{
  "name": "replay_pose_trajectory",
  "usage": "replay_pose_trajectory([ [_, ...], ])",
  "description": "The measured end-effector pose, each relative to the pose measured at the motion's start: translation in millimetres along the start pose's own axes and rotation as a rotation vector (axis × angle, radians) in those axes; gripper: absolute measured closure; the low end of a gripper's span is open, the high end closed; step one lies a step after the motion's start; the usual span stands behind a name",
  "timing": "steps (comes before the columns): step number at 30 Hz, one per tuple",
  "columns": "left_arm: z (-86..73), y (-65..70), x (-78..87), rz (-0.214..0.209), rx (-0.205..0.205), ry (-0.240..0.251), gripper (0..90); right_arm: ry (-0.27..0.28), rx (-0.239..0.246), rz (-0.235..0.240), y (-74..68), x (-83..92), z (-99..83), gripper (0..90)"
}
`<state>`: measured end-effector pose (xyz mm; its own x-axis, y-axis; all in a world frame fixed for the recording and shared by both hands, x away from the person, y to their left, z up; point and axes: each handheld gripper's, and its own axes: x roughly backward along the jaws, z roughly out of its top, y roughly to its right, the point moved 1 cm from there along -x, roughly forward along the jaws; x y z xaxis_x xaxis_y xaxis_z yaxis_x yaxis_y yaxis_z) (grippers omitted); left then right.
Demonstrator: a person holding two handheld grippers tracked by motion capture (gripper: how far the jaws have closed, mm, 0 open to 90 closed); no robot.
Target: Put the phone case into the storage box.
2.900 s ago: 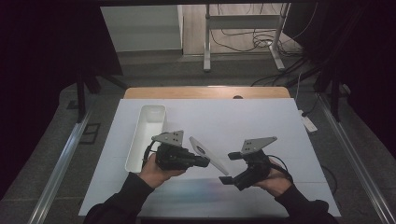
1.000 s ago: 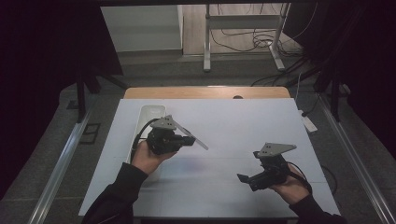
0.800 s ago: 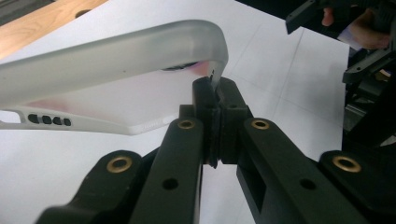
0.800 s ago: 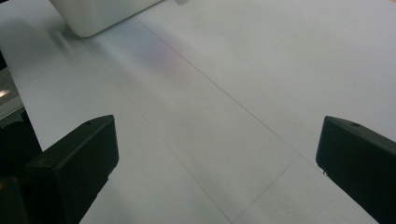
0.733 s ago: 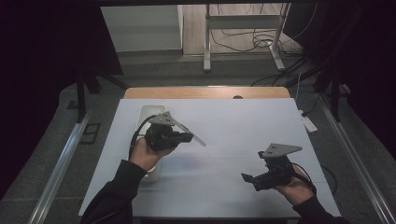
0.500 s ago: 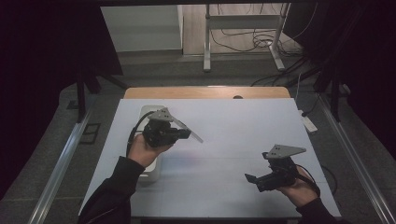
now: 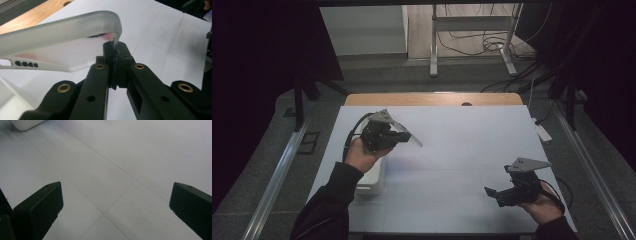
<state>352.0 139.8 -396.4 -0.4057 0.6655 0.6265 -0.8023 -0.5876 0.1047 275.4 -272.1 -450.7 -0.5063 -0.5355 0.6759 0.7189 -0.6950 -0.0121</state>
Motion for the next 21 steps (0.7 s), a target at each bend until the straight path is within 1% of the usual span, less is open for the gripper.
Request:
replay_pose_trajectory([
  [6, 2.8, -6.5, 6.2, 0.039, 0.007, -0.009, 88.3, -0.002, -0.025, -0.018, 5.5, 5.3, -6.3, 0.0],
  [13, 4.1, -13.1, 13.8, 0.061, 0.025, -0.006, 88.3, -0.016, -0.041, -0.031, 9.4, 8.6, -12.5, 0.0],
  [20, 4.3, -19.0, 20.4, 0.088, 0.038, -0.008, 88.3, -0.034, -0.059, -0.066, 13.8, 14.0, -21.1, 0.0],
  [21, 4.3, -19.0, 20.4, 0.088, 0.038, -0.008, 88.3, -0.033, -0.068, -0.070, 14.4, 15.2, -22.5, 0.0],
])
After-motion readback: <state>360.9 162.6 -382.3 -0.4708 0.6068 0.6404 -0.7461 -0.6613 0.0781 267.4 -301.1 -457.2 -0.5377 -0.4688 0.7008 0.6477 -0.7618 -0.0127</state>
